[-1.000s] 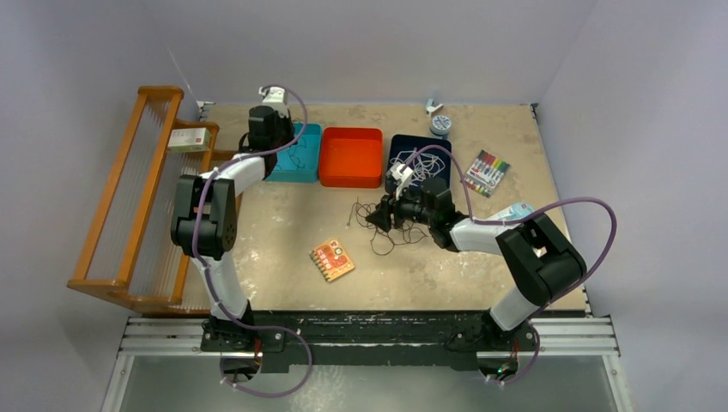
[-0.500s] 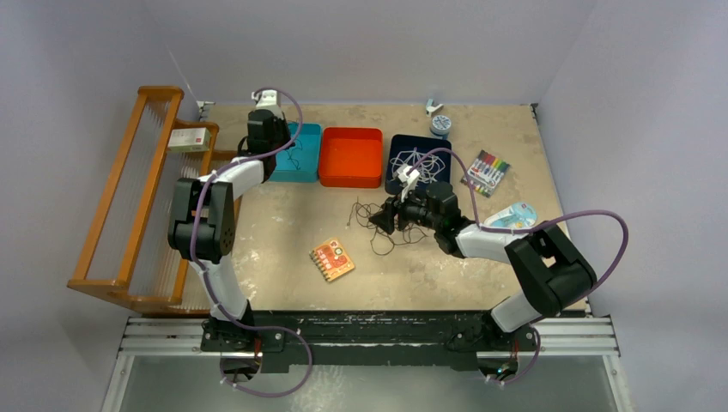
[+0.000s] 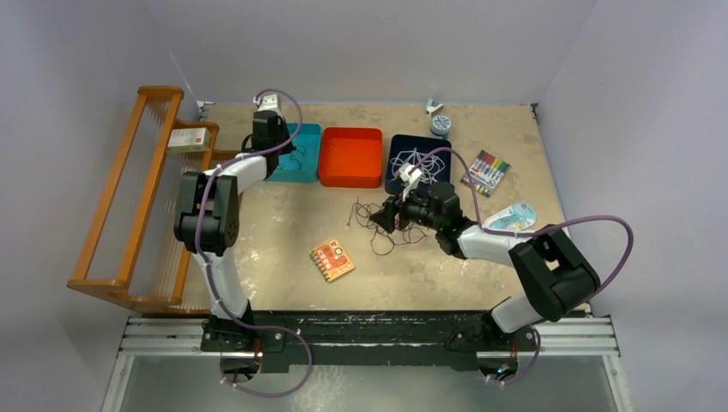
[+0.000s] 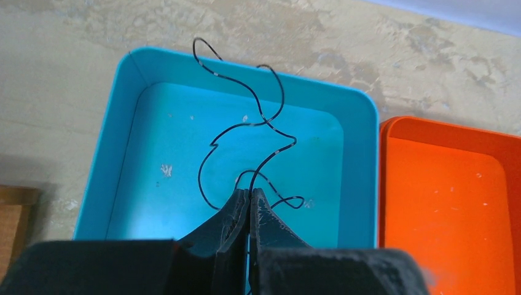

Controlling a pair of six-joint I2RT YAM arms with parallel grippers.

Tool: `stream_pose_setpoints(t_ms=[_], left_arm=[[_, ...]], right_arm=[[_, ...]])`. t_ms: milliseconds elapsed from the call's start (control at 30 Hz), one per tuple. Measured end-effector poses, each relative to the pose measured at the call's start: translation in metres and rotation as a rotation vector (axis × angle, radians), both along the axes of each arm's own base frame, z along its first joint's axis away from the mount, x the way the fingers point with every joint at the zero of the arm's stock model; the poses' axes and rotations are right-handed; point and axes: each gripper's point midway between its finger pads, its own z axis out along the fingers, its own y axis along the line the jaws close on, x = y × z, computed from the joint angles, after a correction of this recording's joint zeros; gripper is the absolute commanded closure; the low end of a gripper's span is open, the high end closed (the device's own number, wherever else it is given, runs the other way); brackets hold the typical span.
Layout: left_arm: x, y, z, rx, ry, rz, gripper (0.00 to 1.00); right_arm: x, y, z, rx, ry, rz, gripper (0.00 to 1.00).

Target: Untangle the cables

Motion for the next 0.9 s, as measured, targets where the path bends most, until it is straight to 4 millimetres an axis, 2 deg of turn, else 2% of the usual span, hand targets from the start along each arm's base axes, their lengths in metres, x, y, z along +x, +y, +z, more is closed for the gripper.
stream_pose_setpoints(t_ms=[167, 267, 667, 767, 900], left_arm=[[-0.003, 0.001, -0.018, 0.002, 0.054, 0.009, 1.00], [-0.005, 0.002, -0.021, 0.003, 0.072, 0.010, 0.95], [-0.002, 0.002, -0.012, -0.012, 0.059, 0.025, 0.64], [-0.003, 0.003, -0.003, -0.017, 0.048, 0.033, 0.57], [-0.003, 0.004, 0.019, -0.023, 0.008, 0.039, 0.51]], right_arm=[[0.000, 0.000, 0.001, -0.001, -0.001, -0.003, 0.37], [0.000, -0.001, 0.000, -0.001, 0.000, -0.003, 0.37], [0.003, -0.002, 0.001, -0.005, -0.004, -0.021, 0.37], [0.003, -0.003, 0.005, 0.000, -0.013, -0.023, 0.36], [0.004, -0.003, 0.015, 0.013, -0.038, -0.029, 0.36]])
